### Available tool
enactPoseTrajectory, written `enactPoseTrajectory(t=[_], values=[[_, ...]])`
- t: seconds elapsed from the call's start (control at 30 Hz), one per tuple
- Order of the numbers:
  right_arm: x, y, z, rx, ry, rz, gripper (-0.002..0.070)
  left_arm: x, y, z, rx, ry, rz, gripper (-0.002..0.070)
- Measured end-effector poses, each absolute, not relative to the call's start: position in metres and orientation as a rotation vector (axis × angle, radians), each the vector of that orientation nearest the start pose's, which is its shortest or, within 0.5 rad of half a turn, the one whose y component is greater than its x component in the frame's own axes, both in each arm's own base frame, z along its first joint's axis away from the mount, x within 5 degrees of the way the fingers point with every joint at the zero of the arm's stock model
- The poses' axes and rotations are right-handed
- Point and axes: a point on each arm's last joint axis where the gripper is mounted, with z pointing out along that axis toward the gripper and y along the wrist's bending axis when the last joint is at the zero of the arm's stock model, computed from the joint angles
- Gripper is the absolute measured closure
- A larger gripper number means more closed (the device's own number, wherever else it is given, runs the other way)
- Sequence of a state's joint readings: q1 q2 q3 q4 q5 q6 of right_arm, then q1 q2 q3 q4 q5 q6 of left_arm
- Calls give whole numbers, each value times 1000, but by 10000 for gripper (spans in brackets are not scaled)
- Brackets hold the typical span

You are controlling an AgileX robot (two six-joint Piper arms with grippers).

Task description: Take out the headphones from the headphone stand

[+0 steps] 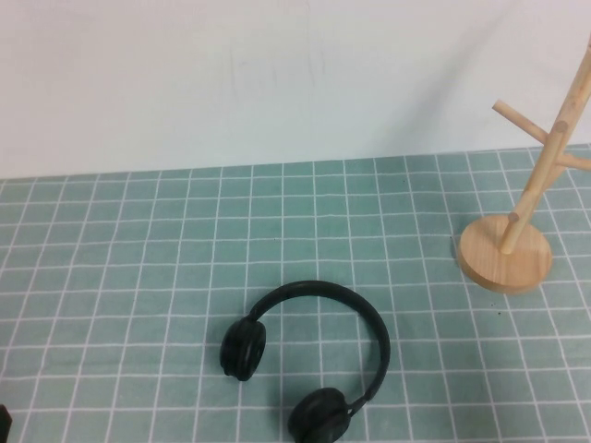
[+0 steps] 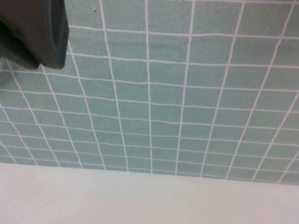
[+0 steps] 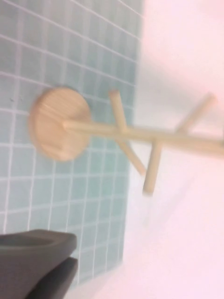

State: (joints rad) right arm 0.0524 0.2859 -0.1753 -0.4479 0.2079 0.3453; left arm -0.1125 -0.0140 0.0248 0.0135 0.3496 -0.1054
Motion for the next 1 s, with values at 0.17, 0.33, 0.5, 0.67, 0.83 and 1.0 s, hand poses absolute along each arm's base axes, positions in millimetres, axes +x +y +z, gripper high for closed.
enactPoseTrajectory(t=[0.17,0.33,0.5,0.67,0.83,1.0], values=[[61,-7,209,48,1646,-100,682,53,-6,174,15,1846,-139,678],[54,-8,201,160,1550,-35,682,53,-6,174,15,1846,-139,678],[54,-8,202,161,1543,-26,682,53,-6,174,15,1846,-139,678],[54,-8,200,177,1545,-10,682,53,-6,174,15,1846,-139,678],[55,-7,195,177,1595,2,682,53,-6,174,15,1846,-139,678],[54,-2,189,60,1685,-35,682,53,-6,174,15,1846,-139,678]])
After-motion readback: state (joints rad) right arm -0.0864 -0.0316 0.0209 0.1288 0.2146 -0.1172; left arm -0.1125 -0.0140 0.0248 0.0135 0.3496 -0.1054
